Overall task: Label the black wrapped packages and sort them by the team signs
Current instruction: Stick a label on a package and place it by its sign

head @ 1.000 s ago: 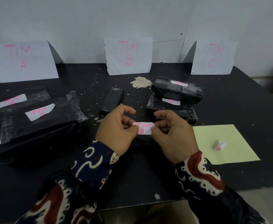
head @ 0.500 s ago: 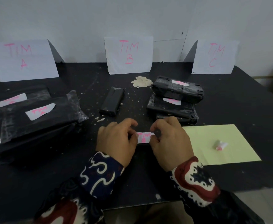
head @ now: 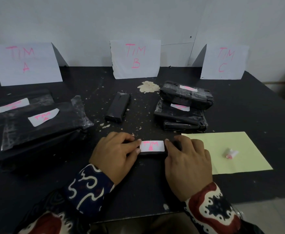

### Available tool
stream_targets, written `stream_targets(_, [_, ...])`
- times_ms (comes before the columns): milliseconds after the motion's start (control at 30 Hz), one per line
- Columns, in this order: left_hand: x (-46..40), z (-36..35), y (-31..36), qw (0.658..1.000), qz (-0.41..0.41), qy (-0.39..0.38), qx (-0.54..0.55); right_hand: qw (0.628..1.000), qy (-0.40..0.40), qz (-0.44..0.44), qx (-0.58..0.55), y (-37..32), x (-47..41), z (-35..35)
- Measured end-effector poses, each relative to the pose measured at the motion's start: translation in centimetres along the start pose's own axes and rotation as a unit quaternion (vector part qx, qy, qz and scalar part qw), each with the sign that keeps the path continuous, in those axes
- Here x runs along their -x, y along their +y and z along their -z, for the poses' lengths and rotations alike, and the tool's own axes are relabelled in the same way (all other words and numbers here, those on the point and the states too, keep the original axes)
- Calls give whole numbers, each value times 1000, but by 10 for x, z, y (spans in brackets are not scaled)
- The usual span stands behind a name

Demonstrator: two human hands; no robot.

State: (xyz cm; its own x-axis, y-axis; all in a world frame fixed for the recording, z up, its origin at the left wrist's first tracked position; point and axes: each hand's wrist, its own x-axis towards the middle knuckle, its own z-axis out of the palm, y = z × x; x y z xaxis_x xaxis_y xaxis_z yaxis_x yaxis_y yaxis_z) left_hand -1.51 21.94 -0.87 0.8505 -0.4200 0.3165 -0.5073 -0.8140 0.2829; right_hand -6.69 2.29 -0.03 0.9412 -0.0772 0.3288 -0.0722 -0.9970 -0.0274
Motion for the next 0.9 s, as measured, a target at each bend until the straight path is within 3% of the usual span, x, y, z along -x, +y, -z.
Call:
stream_targets(167, [2,1,7,997,-56,45,3,995,69,40,-60,-4,7,1])
stream_targets(300, [8,-7,8,992,-103,-47,-62,992,15,116,-36,-8,14,-6])
stream_targets(400, [9,-10,3,989,-94,-78,-84,993,-19,113,-10,-6,14,-7])
stream_targets(567, [9,-10,2,991,-93,-67,-76,998,-22,55,-14,-9,17,-10])
stream_targets(733, [5,-1,13,997,-62,-47,-12,998,23,43,-27,-11,20,-12])
stream_targets(900, [-1,-1,29,997,-24,-62,32,989,82,42,-120,-9,18,-14])
